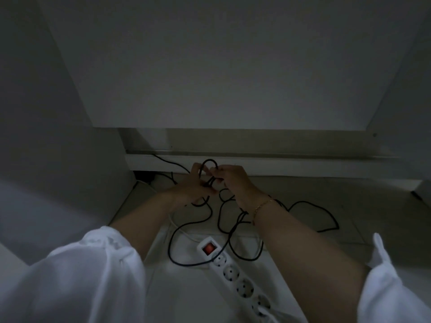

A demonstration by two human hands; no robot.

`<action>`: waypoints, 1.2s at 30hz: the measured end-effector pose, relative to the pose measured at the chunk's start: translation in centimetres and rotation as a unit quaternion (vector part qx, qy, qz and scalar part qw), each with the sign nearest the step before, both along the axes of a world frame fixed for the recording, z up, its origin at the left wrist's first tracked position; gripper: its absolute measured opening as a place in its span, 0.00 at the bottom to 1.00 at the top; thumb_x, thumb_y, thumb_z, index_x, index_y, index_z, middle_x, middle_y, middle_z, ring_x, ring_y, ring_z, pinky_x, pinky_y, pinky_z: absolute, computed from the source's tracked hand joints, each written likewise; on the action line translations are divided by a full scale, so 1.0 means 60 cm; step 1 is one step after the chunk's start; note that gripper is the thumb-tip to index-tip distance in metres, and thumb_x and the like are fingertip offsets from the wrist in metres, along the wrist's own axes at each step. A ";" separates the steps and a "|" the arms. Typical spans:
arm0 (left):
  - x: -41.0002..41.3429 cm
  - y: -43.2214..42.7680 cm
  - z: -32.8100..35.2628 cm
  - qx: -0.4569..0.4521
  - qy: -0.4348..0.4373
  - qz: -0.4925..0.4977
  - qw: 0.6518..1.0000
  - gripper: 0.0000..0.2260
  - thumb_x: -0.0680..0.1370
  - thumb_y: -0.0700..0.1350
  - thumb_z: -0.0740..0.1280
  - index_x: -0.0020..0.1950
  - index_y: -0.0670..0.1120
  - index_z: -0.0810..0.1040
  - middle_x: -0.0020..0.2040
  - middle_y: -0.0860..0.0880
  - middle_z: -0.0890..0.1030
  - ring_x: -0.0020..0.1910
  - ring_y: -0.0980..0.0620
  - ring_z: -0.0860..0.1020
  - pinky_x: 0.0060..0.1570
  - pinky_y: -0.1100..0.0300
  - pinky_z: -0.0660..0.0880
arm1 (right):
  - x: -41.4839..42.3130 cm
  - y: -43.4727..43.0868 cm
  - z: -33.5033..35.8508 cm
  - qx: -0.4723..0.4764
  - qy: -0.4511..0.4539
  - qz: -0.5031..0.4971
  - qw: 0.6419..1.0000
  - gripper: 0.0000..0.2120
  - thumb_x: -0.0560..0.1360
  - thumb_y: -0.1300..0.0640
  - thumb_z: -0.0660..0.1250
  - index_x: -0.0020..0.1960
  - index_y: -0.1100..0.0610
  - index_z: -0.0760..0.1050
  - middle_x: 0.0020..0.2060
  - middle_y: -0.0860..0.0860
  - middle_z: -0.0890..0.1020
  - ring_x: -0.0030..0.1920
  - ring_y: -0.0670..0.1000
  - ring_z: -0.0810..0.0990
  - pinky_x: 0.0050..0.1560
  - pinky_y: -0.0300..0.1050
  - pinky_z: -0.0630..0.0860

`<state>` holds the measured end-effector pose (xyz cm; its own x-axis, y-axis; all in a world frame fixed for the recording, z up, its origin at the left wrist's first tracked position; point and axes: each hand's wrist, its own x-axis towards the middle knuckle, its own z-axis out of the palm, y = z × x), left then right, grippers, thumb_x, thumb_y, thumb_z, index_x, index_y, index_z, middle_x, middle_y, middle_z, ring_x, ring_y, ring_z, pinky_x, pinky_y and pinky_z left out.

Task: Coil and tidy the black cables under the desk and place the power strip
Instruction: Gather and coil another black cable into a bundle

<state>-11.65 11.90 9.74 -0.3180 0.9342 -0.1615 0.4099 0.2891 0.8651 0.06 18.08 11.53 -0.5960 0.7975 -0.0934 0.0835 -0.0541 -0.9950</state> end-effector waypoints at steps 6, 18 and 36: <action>0.020 0.008 -0.007 -0.028 0.067 -0.057 0.996 0.07 0.81 0.47 0.59 0.56 0.46 0.73 0.31 0.48 0.73 0.26 0.54 0.69 0.29 0.63 0.65 | 0.007 0.014 0.004 -0.019 -0.015 -0.012 1.000 0.06 0.76 0.63 0.66 0.44 0.65 0.79 0.16 0.46 0.75 0.18 0.41 0.72 0.19 0.28 0.65; 0.037 0.042 0.002 0.014 -0.052 -0.019 0.998 0.13 0.81 0.44 0.56 0.39 0.45 0.73 0.20 0.54 0.68 0.17 0.60 0.62 0.22 0.67 0.59 | 0.034 0.037 0.021 -0.071 -0.037 -0.066 0.995 0.04 0.71 0.59 0.69 0.41 0.60 0.77 0.29 0.52 0.75 0.27 0.46 0.66 0.25 0.36 0.61; 0.041 -0.002 0.010 -0.064 -0.102 -0.088 0.989 0.15 0.81 0.57 0.52 0.52 0.51 0.74 0.24 0.54 0.59 0.20 0.59 0.56 0.19 0.68 0.55 | 0.041 0.047 -0.011 0.104 -0.033 -0.003 0.994 0.08 0.75 0.59 0.67 0.40 0.64 0.77 0.28 0.54 0.74 0.29 0.46 0.72 0.26 0.27 0.68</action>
